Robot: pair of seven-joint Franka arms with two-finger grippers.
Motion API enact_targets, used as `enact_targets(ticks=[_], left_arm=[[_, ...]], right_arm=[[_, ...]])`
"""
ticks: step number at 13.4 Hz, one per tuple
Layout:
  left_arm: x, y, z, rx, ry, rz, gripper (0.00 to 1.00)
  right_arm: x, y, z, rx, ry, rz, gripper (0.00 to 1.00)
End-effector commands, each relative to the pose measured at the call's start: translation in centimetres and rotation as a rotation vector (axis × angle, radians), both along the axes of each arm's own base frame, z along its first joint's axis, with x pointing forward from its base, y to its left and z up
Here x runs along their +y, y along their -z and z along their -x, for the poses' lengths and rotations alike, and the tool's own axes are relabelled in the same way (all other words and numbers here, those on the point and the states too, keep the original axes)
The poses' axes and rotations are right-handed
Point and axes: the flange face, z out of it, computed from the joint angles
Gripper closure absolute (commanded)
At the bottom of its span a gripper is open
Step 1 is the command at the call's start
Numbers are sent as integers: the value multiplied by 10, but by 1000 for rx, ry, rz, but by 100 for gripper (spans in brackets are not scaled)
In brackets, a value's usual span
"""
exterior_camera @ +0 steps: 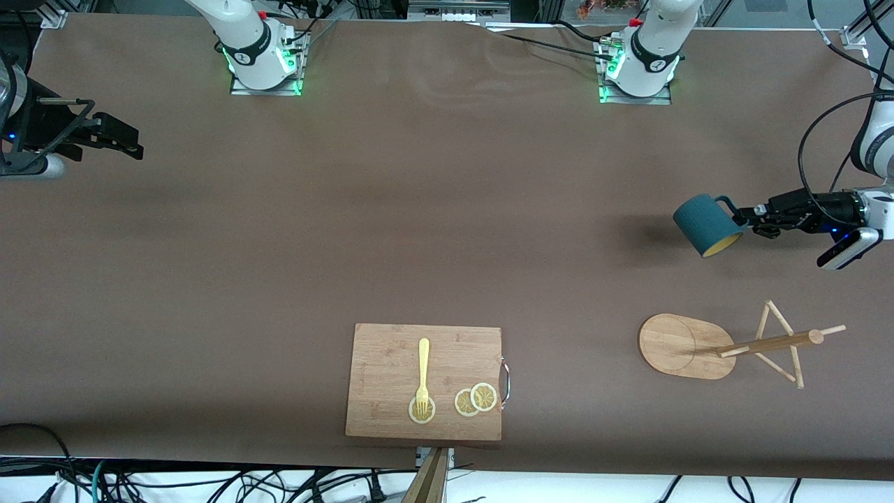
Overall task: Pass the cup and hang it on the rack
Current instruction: 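Lift the mug by its handle and carry it toward the rack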
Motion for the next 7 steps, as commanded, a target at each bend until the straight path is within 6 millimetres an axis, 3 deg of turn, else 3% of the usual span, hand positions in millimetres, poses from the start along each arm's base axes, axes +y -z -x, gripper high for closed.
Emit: enact_targets(ticks=[1, 4, 7], left_arm=[[17, -28, -29, 120, -56, 62, 99], [42, -29, -53, 213, -102, 95, 99], [48, -14, -58, 332, -118, 124, 99]], right_arm=[[2, -7, 1, -7, -4, 5, 0], [1, -7, 1, -3, -2, 5, 0], [1, -7, 1, -2, 3, 6, 0]])
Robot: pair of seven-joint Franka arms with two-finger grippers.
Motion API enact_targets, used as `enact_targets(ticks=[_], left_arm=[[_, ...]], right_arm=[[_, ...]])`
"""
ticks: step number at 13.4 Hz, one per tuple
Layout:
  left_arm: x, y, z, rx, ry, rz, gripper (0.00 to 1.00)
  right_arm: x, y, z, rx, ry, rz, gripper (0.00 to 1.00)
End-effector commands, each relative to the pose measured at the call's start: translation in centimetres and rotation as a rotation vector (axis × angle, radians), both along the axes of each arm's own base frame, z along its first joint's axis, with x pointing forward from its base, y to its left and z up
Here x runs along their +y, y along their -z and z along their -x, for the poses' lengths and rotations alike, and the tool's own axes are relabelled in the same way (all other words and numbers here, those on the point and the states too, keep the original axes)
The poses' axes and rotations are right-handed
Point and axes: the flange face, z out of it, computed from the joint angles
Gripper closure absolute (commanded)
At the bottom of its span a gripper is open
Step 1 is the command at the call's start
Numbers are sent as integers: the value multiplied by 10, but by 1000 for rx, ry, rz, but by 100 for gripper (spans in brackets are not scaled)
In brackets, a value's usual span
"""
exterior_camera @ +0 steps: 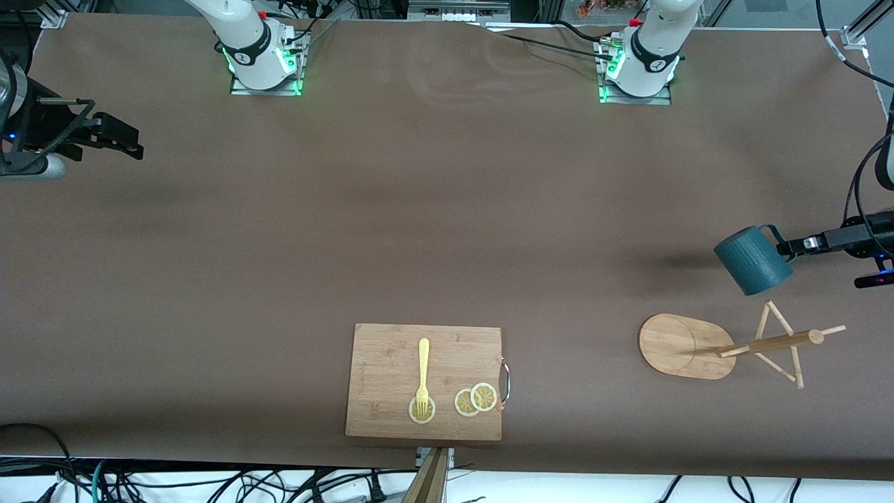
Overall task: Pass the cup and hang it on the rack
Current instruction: 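Lift the mug by its handle and carry it toward the rack, then lower the mug onto a rack peg with the left gripper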
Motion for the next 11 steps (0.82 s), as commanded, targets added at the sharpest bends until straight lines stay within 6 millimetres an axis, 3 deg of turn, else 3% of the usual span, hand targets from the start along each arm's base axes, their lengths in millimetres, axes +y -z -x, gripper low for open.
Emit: enact_targets(ticks=[1, 2, 4, 6, 9, 11], left_arm=[[7, 19, -9, 84, -7, 71, 99], [6, 19, -11, 136, -7, 82, 99], [17, 0, -22, 211, -31, 91, 99], [30, -7, -29, 203, -49, 86, 99], [32, 15, -37, 201, -107, 85, 99], [37, 18, -44, 191, -124, 106, 99]], right_arm=[[1, -6, 1, -1, 2, 6, 0], [1, -7, 1, -2, 1, 6, 0], [2, -6, 1, -1, 2, 6, 0], [2, -7, 1, -2, 2, 6, 0], [4, -7, 1, -2, -2, 6, 0], [4, -7, 1, -2, -2, 6, 0]])
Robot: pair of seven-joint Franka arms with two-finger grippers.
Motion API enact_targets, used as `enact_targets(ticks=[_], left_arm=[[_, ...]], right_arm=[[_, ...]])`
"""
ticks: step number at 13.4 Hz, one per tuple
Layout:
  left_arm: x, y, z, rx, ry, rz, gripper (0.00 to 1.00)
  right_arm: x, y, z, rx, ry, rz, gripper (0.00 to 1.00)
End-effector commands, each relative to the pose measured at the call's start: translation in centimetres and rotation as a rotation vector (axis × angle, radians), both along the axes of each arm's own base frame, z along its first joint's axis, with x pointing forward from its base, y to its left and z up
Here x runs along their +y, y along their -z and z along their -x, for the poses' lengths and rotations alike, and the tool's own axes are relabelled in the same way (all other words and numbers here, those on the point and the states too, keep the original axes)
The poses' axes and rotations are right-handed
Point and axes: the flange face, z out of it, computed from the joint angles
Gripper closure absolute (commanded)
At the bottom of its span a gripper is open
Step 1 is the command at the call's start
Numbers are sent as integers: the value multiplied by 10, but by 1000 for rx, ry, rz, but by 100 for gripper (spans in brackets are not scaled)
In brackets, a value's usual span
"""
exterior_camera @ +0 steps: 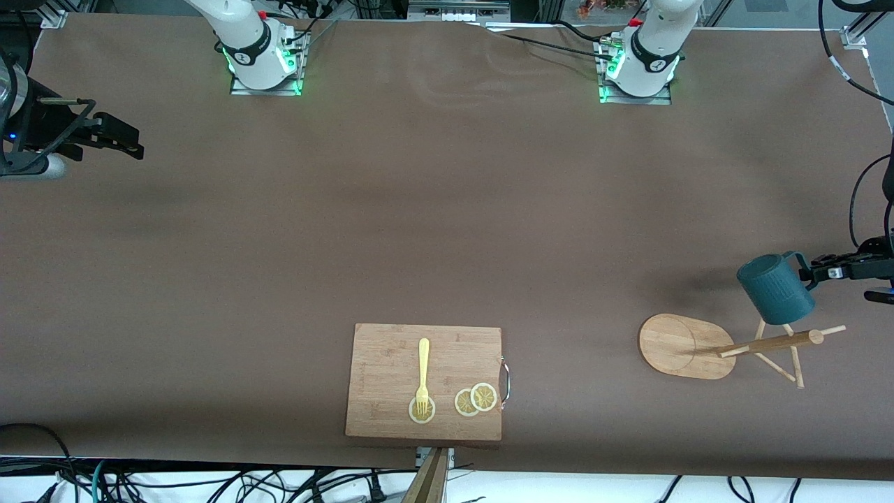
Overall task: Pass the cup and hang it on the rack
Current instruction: 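Lower the mug onto a rack peg with the left gripper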
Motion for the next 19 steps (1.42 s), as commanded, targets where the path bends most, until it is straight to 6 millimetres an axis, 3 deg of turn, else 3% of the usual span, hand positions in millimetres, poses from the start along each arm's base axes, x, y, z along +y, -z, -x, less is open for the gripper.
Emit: enact_targets(ticks=[1, 7, 8, 9, 10, 13, 15, 17, 19], left_arm=[[8, 2, -16, -22, -24, 33, 99], [16, 30, -18, -37, -52, 57, 94], [16, 31, -18, -36, -54, 57, 79], [16, 31, -18, -36, -54, 57, 51], [17, 31, -18, -36, -55, 57, 1], [30, 25, -10, -37, -29, -14, 0], [40, 11, -6, -19, 55, -185, 0], [40, -10, -8, -14, 140, -340, 0], [23, -37, -15, 6, 272, -552, 0]], right_arm=[[4, -7, 1, -1, -2, 4, 0], [11, -8, 3, -4, -14, 4, 0], [12, -8, 3, -4, -17, 4, 0], [12, -8, 3, -4, -16, 4, 0], [15, -8, 3, -4, -20, 4, 0], [20, -9, 4, -4, -29, 4, 0], [20, -9, 4, -4, -31, 2, 0], [20, -9, 4, -4, -31, 2, 0], [21, -9, 4, -4, -31, 2, 0]])
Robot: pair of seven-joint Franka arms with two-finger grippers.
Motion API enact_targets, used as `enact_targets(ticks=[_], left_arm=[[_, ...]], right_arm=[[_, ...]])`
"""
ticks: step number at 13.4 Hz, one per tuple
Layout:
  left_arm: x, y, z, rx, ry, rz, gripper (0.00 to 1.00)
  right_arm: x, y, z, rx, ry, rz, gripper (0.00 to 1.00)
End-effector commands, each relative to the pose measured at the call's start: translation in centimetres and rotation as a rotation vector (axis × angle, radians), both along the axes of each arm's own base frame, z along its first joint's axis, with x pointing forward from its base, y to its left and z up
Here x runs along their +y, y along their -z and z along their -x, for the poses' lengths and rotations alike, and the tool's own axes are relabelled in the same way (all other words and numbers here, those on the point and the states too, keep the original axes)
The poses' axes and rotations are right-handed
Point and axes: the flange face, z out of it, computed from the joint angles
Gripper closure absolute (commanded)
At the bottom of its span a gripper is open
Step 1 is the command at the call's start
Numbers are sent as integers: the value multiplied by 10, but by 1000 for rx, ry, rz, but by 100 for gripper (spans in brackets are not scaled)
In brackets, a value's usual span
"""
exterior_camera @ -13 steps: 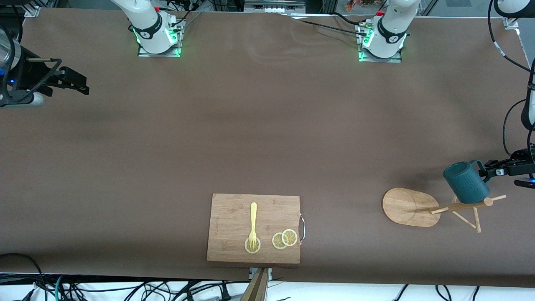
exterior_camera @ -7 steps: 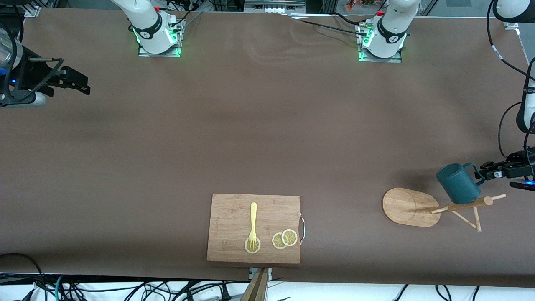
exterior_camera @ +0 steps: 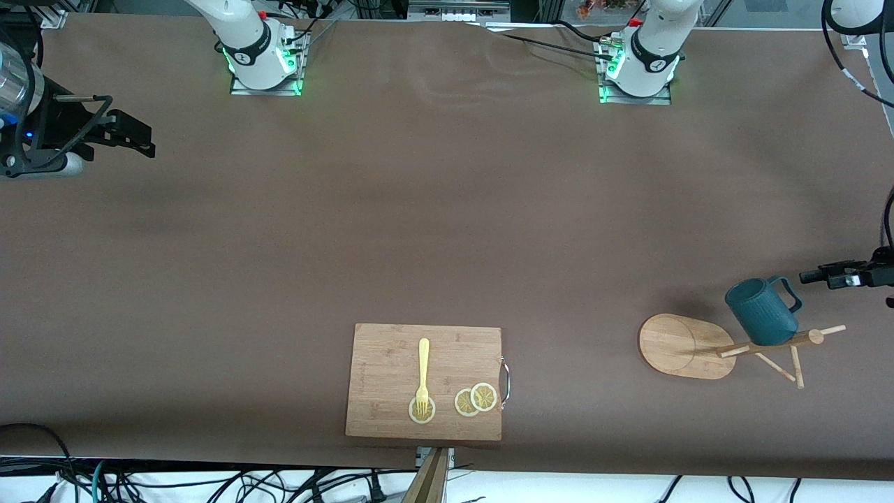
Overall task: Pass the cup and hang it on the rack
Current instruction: 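Open the left gripper and draw it back from the rack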
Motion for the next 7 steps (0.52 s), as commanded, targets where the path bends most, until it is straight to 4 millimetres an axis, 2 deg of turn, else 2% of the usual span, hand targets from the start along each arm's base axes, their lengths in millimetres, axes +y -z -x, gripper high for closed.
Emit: enact_targets(ticks=[1, 4, 5, 7], left_arm=[[-32, -55, -12, 6, 170, -276, 0], [-90, -124, -24, 6, 353, -602, 0], [-118, -147, -29, 3, 415, -708, 0], [-171, -174, -32, -4, 527, -861, 0]], right_arm=[[2, -8, 2, -3, 2, 1, 0], [2, -8, 2, -3, 3, 0, 0], [2, -8, 2, -3, 3, 0, 0], [2, -8, 2, -3, 3, 0, 0]])
